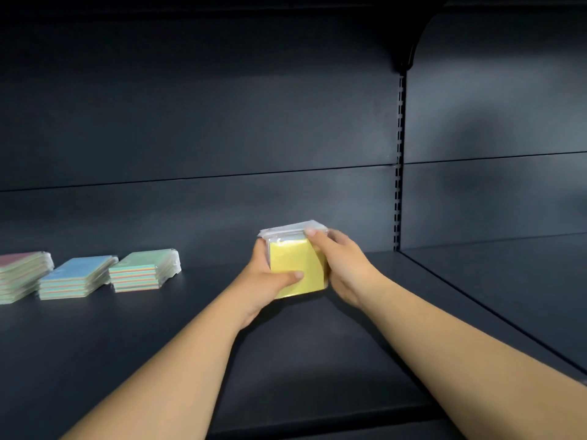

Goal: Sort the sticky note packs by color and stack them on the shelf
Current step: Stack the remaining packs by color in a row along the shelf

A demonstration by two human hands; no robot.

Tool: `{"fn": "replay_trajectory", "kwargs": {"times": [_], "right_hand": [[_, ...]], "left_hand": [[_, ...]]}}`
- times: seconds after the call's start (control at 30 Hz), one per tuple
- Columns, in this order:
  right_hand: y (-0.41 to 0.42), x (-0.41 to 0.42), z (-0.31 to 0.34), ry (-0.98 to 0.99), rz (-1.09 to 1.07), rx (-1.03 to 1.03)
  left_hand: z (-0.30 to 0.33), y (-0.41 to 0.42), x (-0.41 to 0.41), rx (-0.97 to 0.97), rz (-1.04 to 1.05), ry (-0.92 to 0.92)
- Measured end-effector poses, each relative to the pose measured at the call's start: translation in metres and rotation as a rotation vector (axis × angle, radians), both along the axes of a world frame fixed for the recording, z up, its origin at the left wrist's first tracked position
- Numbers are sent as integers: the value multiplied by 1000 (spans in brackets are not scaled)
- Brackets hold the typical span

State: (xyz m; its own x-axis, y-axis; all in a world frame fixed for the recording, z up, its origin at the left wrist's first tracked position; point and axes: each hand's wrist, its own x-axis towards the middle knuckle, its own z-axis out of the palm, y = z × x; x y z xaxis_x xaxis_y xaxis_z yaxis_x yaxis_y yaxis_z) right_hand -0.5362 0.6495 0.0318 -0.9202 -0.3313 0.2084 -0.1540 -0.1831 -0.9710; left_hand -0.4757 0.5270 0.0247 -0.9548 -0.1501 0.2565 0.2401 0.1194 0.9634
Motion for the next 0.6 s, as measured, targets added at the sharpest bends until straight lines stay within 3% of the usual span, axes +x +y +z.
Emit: {"fn": "replay_trajectory", "kwargs": {"times": [0.13,0.3,0.43,0.53,0.6], "right_hand": [[1,-2,-14,-41,109,150],[1,0,-13,-62,142,123],[8,-3,-5,-126,202,118],[23,-22,8,-78,-145,190],[37,-42,7,12,-390,546]], "left_hand": [[-8,-5,1,-10,2,-159],[-9,-4,-1,71,-5,-154],[-13,-2,-2,15,31,-156],[-10,-6,-1,71,67,-168],[-6,-10,-1,169,98,-167]]}}
